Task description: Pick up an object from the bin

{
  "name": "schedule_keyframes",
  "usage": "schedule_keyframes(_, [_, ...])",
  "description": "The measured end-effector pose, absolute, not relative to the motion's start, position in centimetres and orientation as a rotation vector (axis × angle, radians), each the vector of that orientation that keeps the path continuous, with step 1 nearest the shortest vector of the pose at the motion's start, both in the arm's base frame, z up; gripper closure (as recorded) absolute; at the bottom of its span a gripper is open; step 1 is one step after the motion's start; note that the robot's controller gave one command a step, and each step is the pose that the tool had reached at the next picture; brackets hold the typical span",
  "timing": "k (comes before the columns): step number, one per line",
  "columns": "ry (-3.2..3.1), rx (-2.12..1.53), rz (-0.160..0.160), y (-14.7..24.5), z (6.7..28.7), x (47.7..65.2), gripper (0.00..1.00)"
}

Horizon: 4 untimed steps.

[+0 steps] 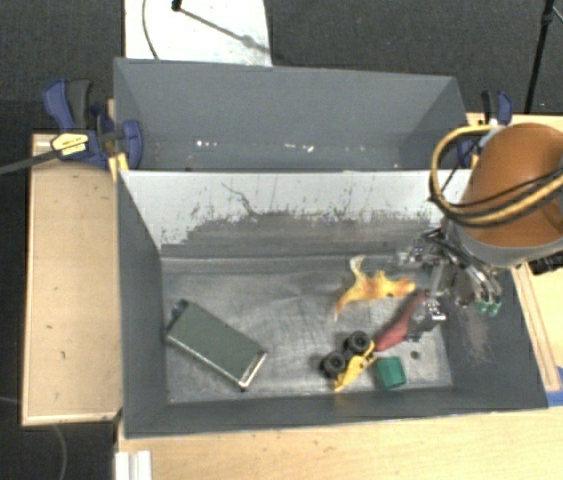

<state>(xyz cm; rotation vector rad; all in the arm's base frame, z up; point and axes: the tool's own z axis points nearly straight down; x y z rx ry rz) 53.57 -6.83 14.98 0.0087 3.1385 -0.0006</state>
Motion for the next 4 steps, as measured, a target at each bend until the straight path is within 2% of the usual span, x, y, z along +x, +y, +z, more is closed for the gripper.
schedule_keyframes(1, [3.127, -0.111, -0.003, -6.4, 8.0, 58.7, 0.0])
schedule_keyframes(2, [3.136, 0.049, 0.002, -6.3, 7.2, 58.7, 0.0])
schedule_keyframes(3, [3.136, 0.001, 0.001, -6.4, 9.2, 58.8, 0.0])
schedule_keyframes(4, [3.139, 0.058, 0.0, -6.3, 7.6, 58.8, 0.0])
